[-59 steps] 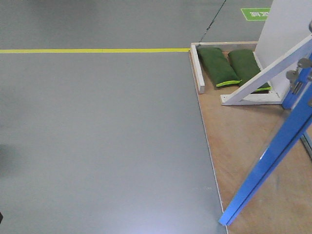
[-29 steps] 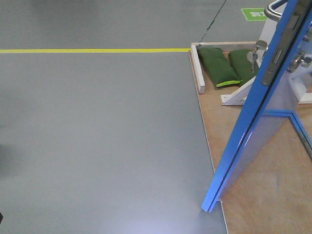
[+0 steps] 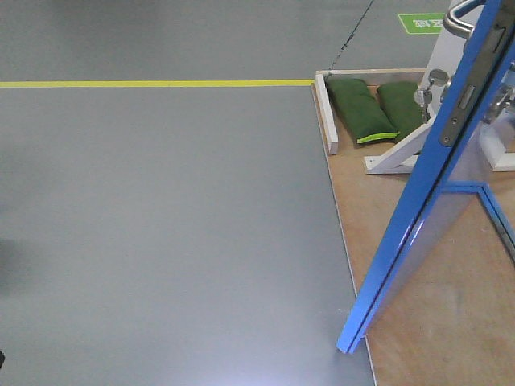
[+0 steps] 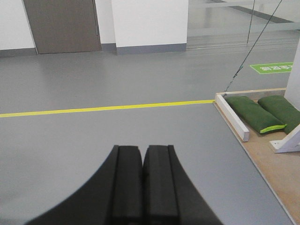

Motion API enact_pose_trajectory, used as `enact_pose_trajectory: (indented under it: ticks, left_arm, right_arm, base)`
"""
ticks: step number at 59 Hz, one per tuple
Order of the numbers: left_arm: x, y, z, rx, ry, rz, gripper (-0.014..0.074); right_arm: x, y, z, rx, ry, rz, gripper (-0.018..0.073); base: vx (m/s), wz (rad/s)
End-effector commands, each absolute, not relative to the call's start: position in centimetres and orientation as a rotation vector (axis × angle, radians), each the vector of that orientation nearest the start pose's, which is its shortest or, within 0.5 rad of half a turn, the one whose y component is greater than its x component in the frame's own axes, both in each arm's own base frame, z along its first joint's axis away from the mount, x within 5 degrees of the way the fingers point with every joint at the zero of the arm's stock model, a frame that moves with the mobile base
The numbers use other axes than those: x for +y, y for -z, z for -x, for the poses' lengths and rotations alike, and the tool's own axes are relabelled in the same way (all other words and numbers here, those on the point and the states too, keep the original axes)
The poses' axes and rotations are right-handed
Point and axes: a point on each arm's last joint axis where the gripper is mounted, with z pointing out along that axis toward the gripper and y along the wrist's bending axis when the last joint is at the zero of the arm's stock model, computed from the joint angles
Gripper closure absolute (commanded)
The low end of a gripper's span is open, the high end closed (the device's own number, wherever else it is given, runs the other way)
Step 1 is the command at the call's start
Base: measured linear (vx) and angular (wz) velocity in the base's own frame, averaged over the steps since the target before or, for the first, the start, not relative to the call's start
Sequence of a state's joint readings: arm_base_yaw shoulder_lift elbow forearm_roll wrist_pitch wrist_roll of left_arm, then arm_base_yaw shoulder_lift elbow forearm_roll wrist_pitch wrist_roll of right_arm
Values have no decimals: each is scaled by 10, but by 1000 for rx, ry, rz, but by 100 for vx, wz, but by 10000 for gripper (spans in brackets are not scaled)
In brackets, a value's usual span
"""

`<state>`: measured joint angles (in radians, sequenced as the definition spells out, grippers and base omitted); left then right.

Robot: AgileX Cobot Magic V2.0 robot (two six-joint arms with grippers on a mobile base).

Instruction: Move to blue door and open it

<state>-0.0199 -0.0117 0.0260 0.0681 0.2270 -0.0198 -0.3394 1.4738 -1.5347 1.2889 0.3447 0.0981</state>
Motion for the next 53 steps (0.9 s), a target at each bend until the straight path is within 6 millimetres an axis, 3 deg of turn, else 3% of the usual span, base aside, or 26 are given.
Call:
enact_pose_trajectory:
  ticks: [1,9,53]
  left_arm:
    - [0,-202,-54,1603,-23,-38,524]
    - [0,-202,-54,1603,-23,-38,524]
    - [0,-202,-54,1603,-23,-38,524]
  right_arm:
    - [-72,-492,-323,1236,-1100,-952,548]
    - [-62,-491,-326,1264,-1119,-933,548]
    - [-64,-488,-329,1268,-1111,-942,548]
  base:
    - [0,0]
    - [0,0]
    - [0,0]
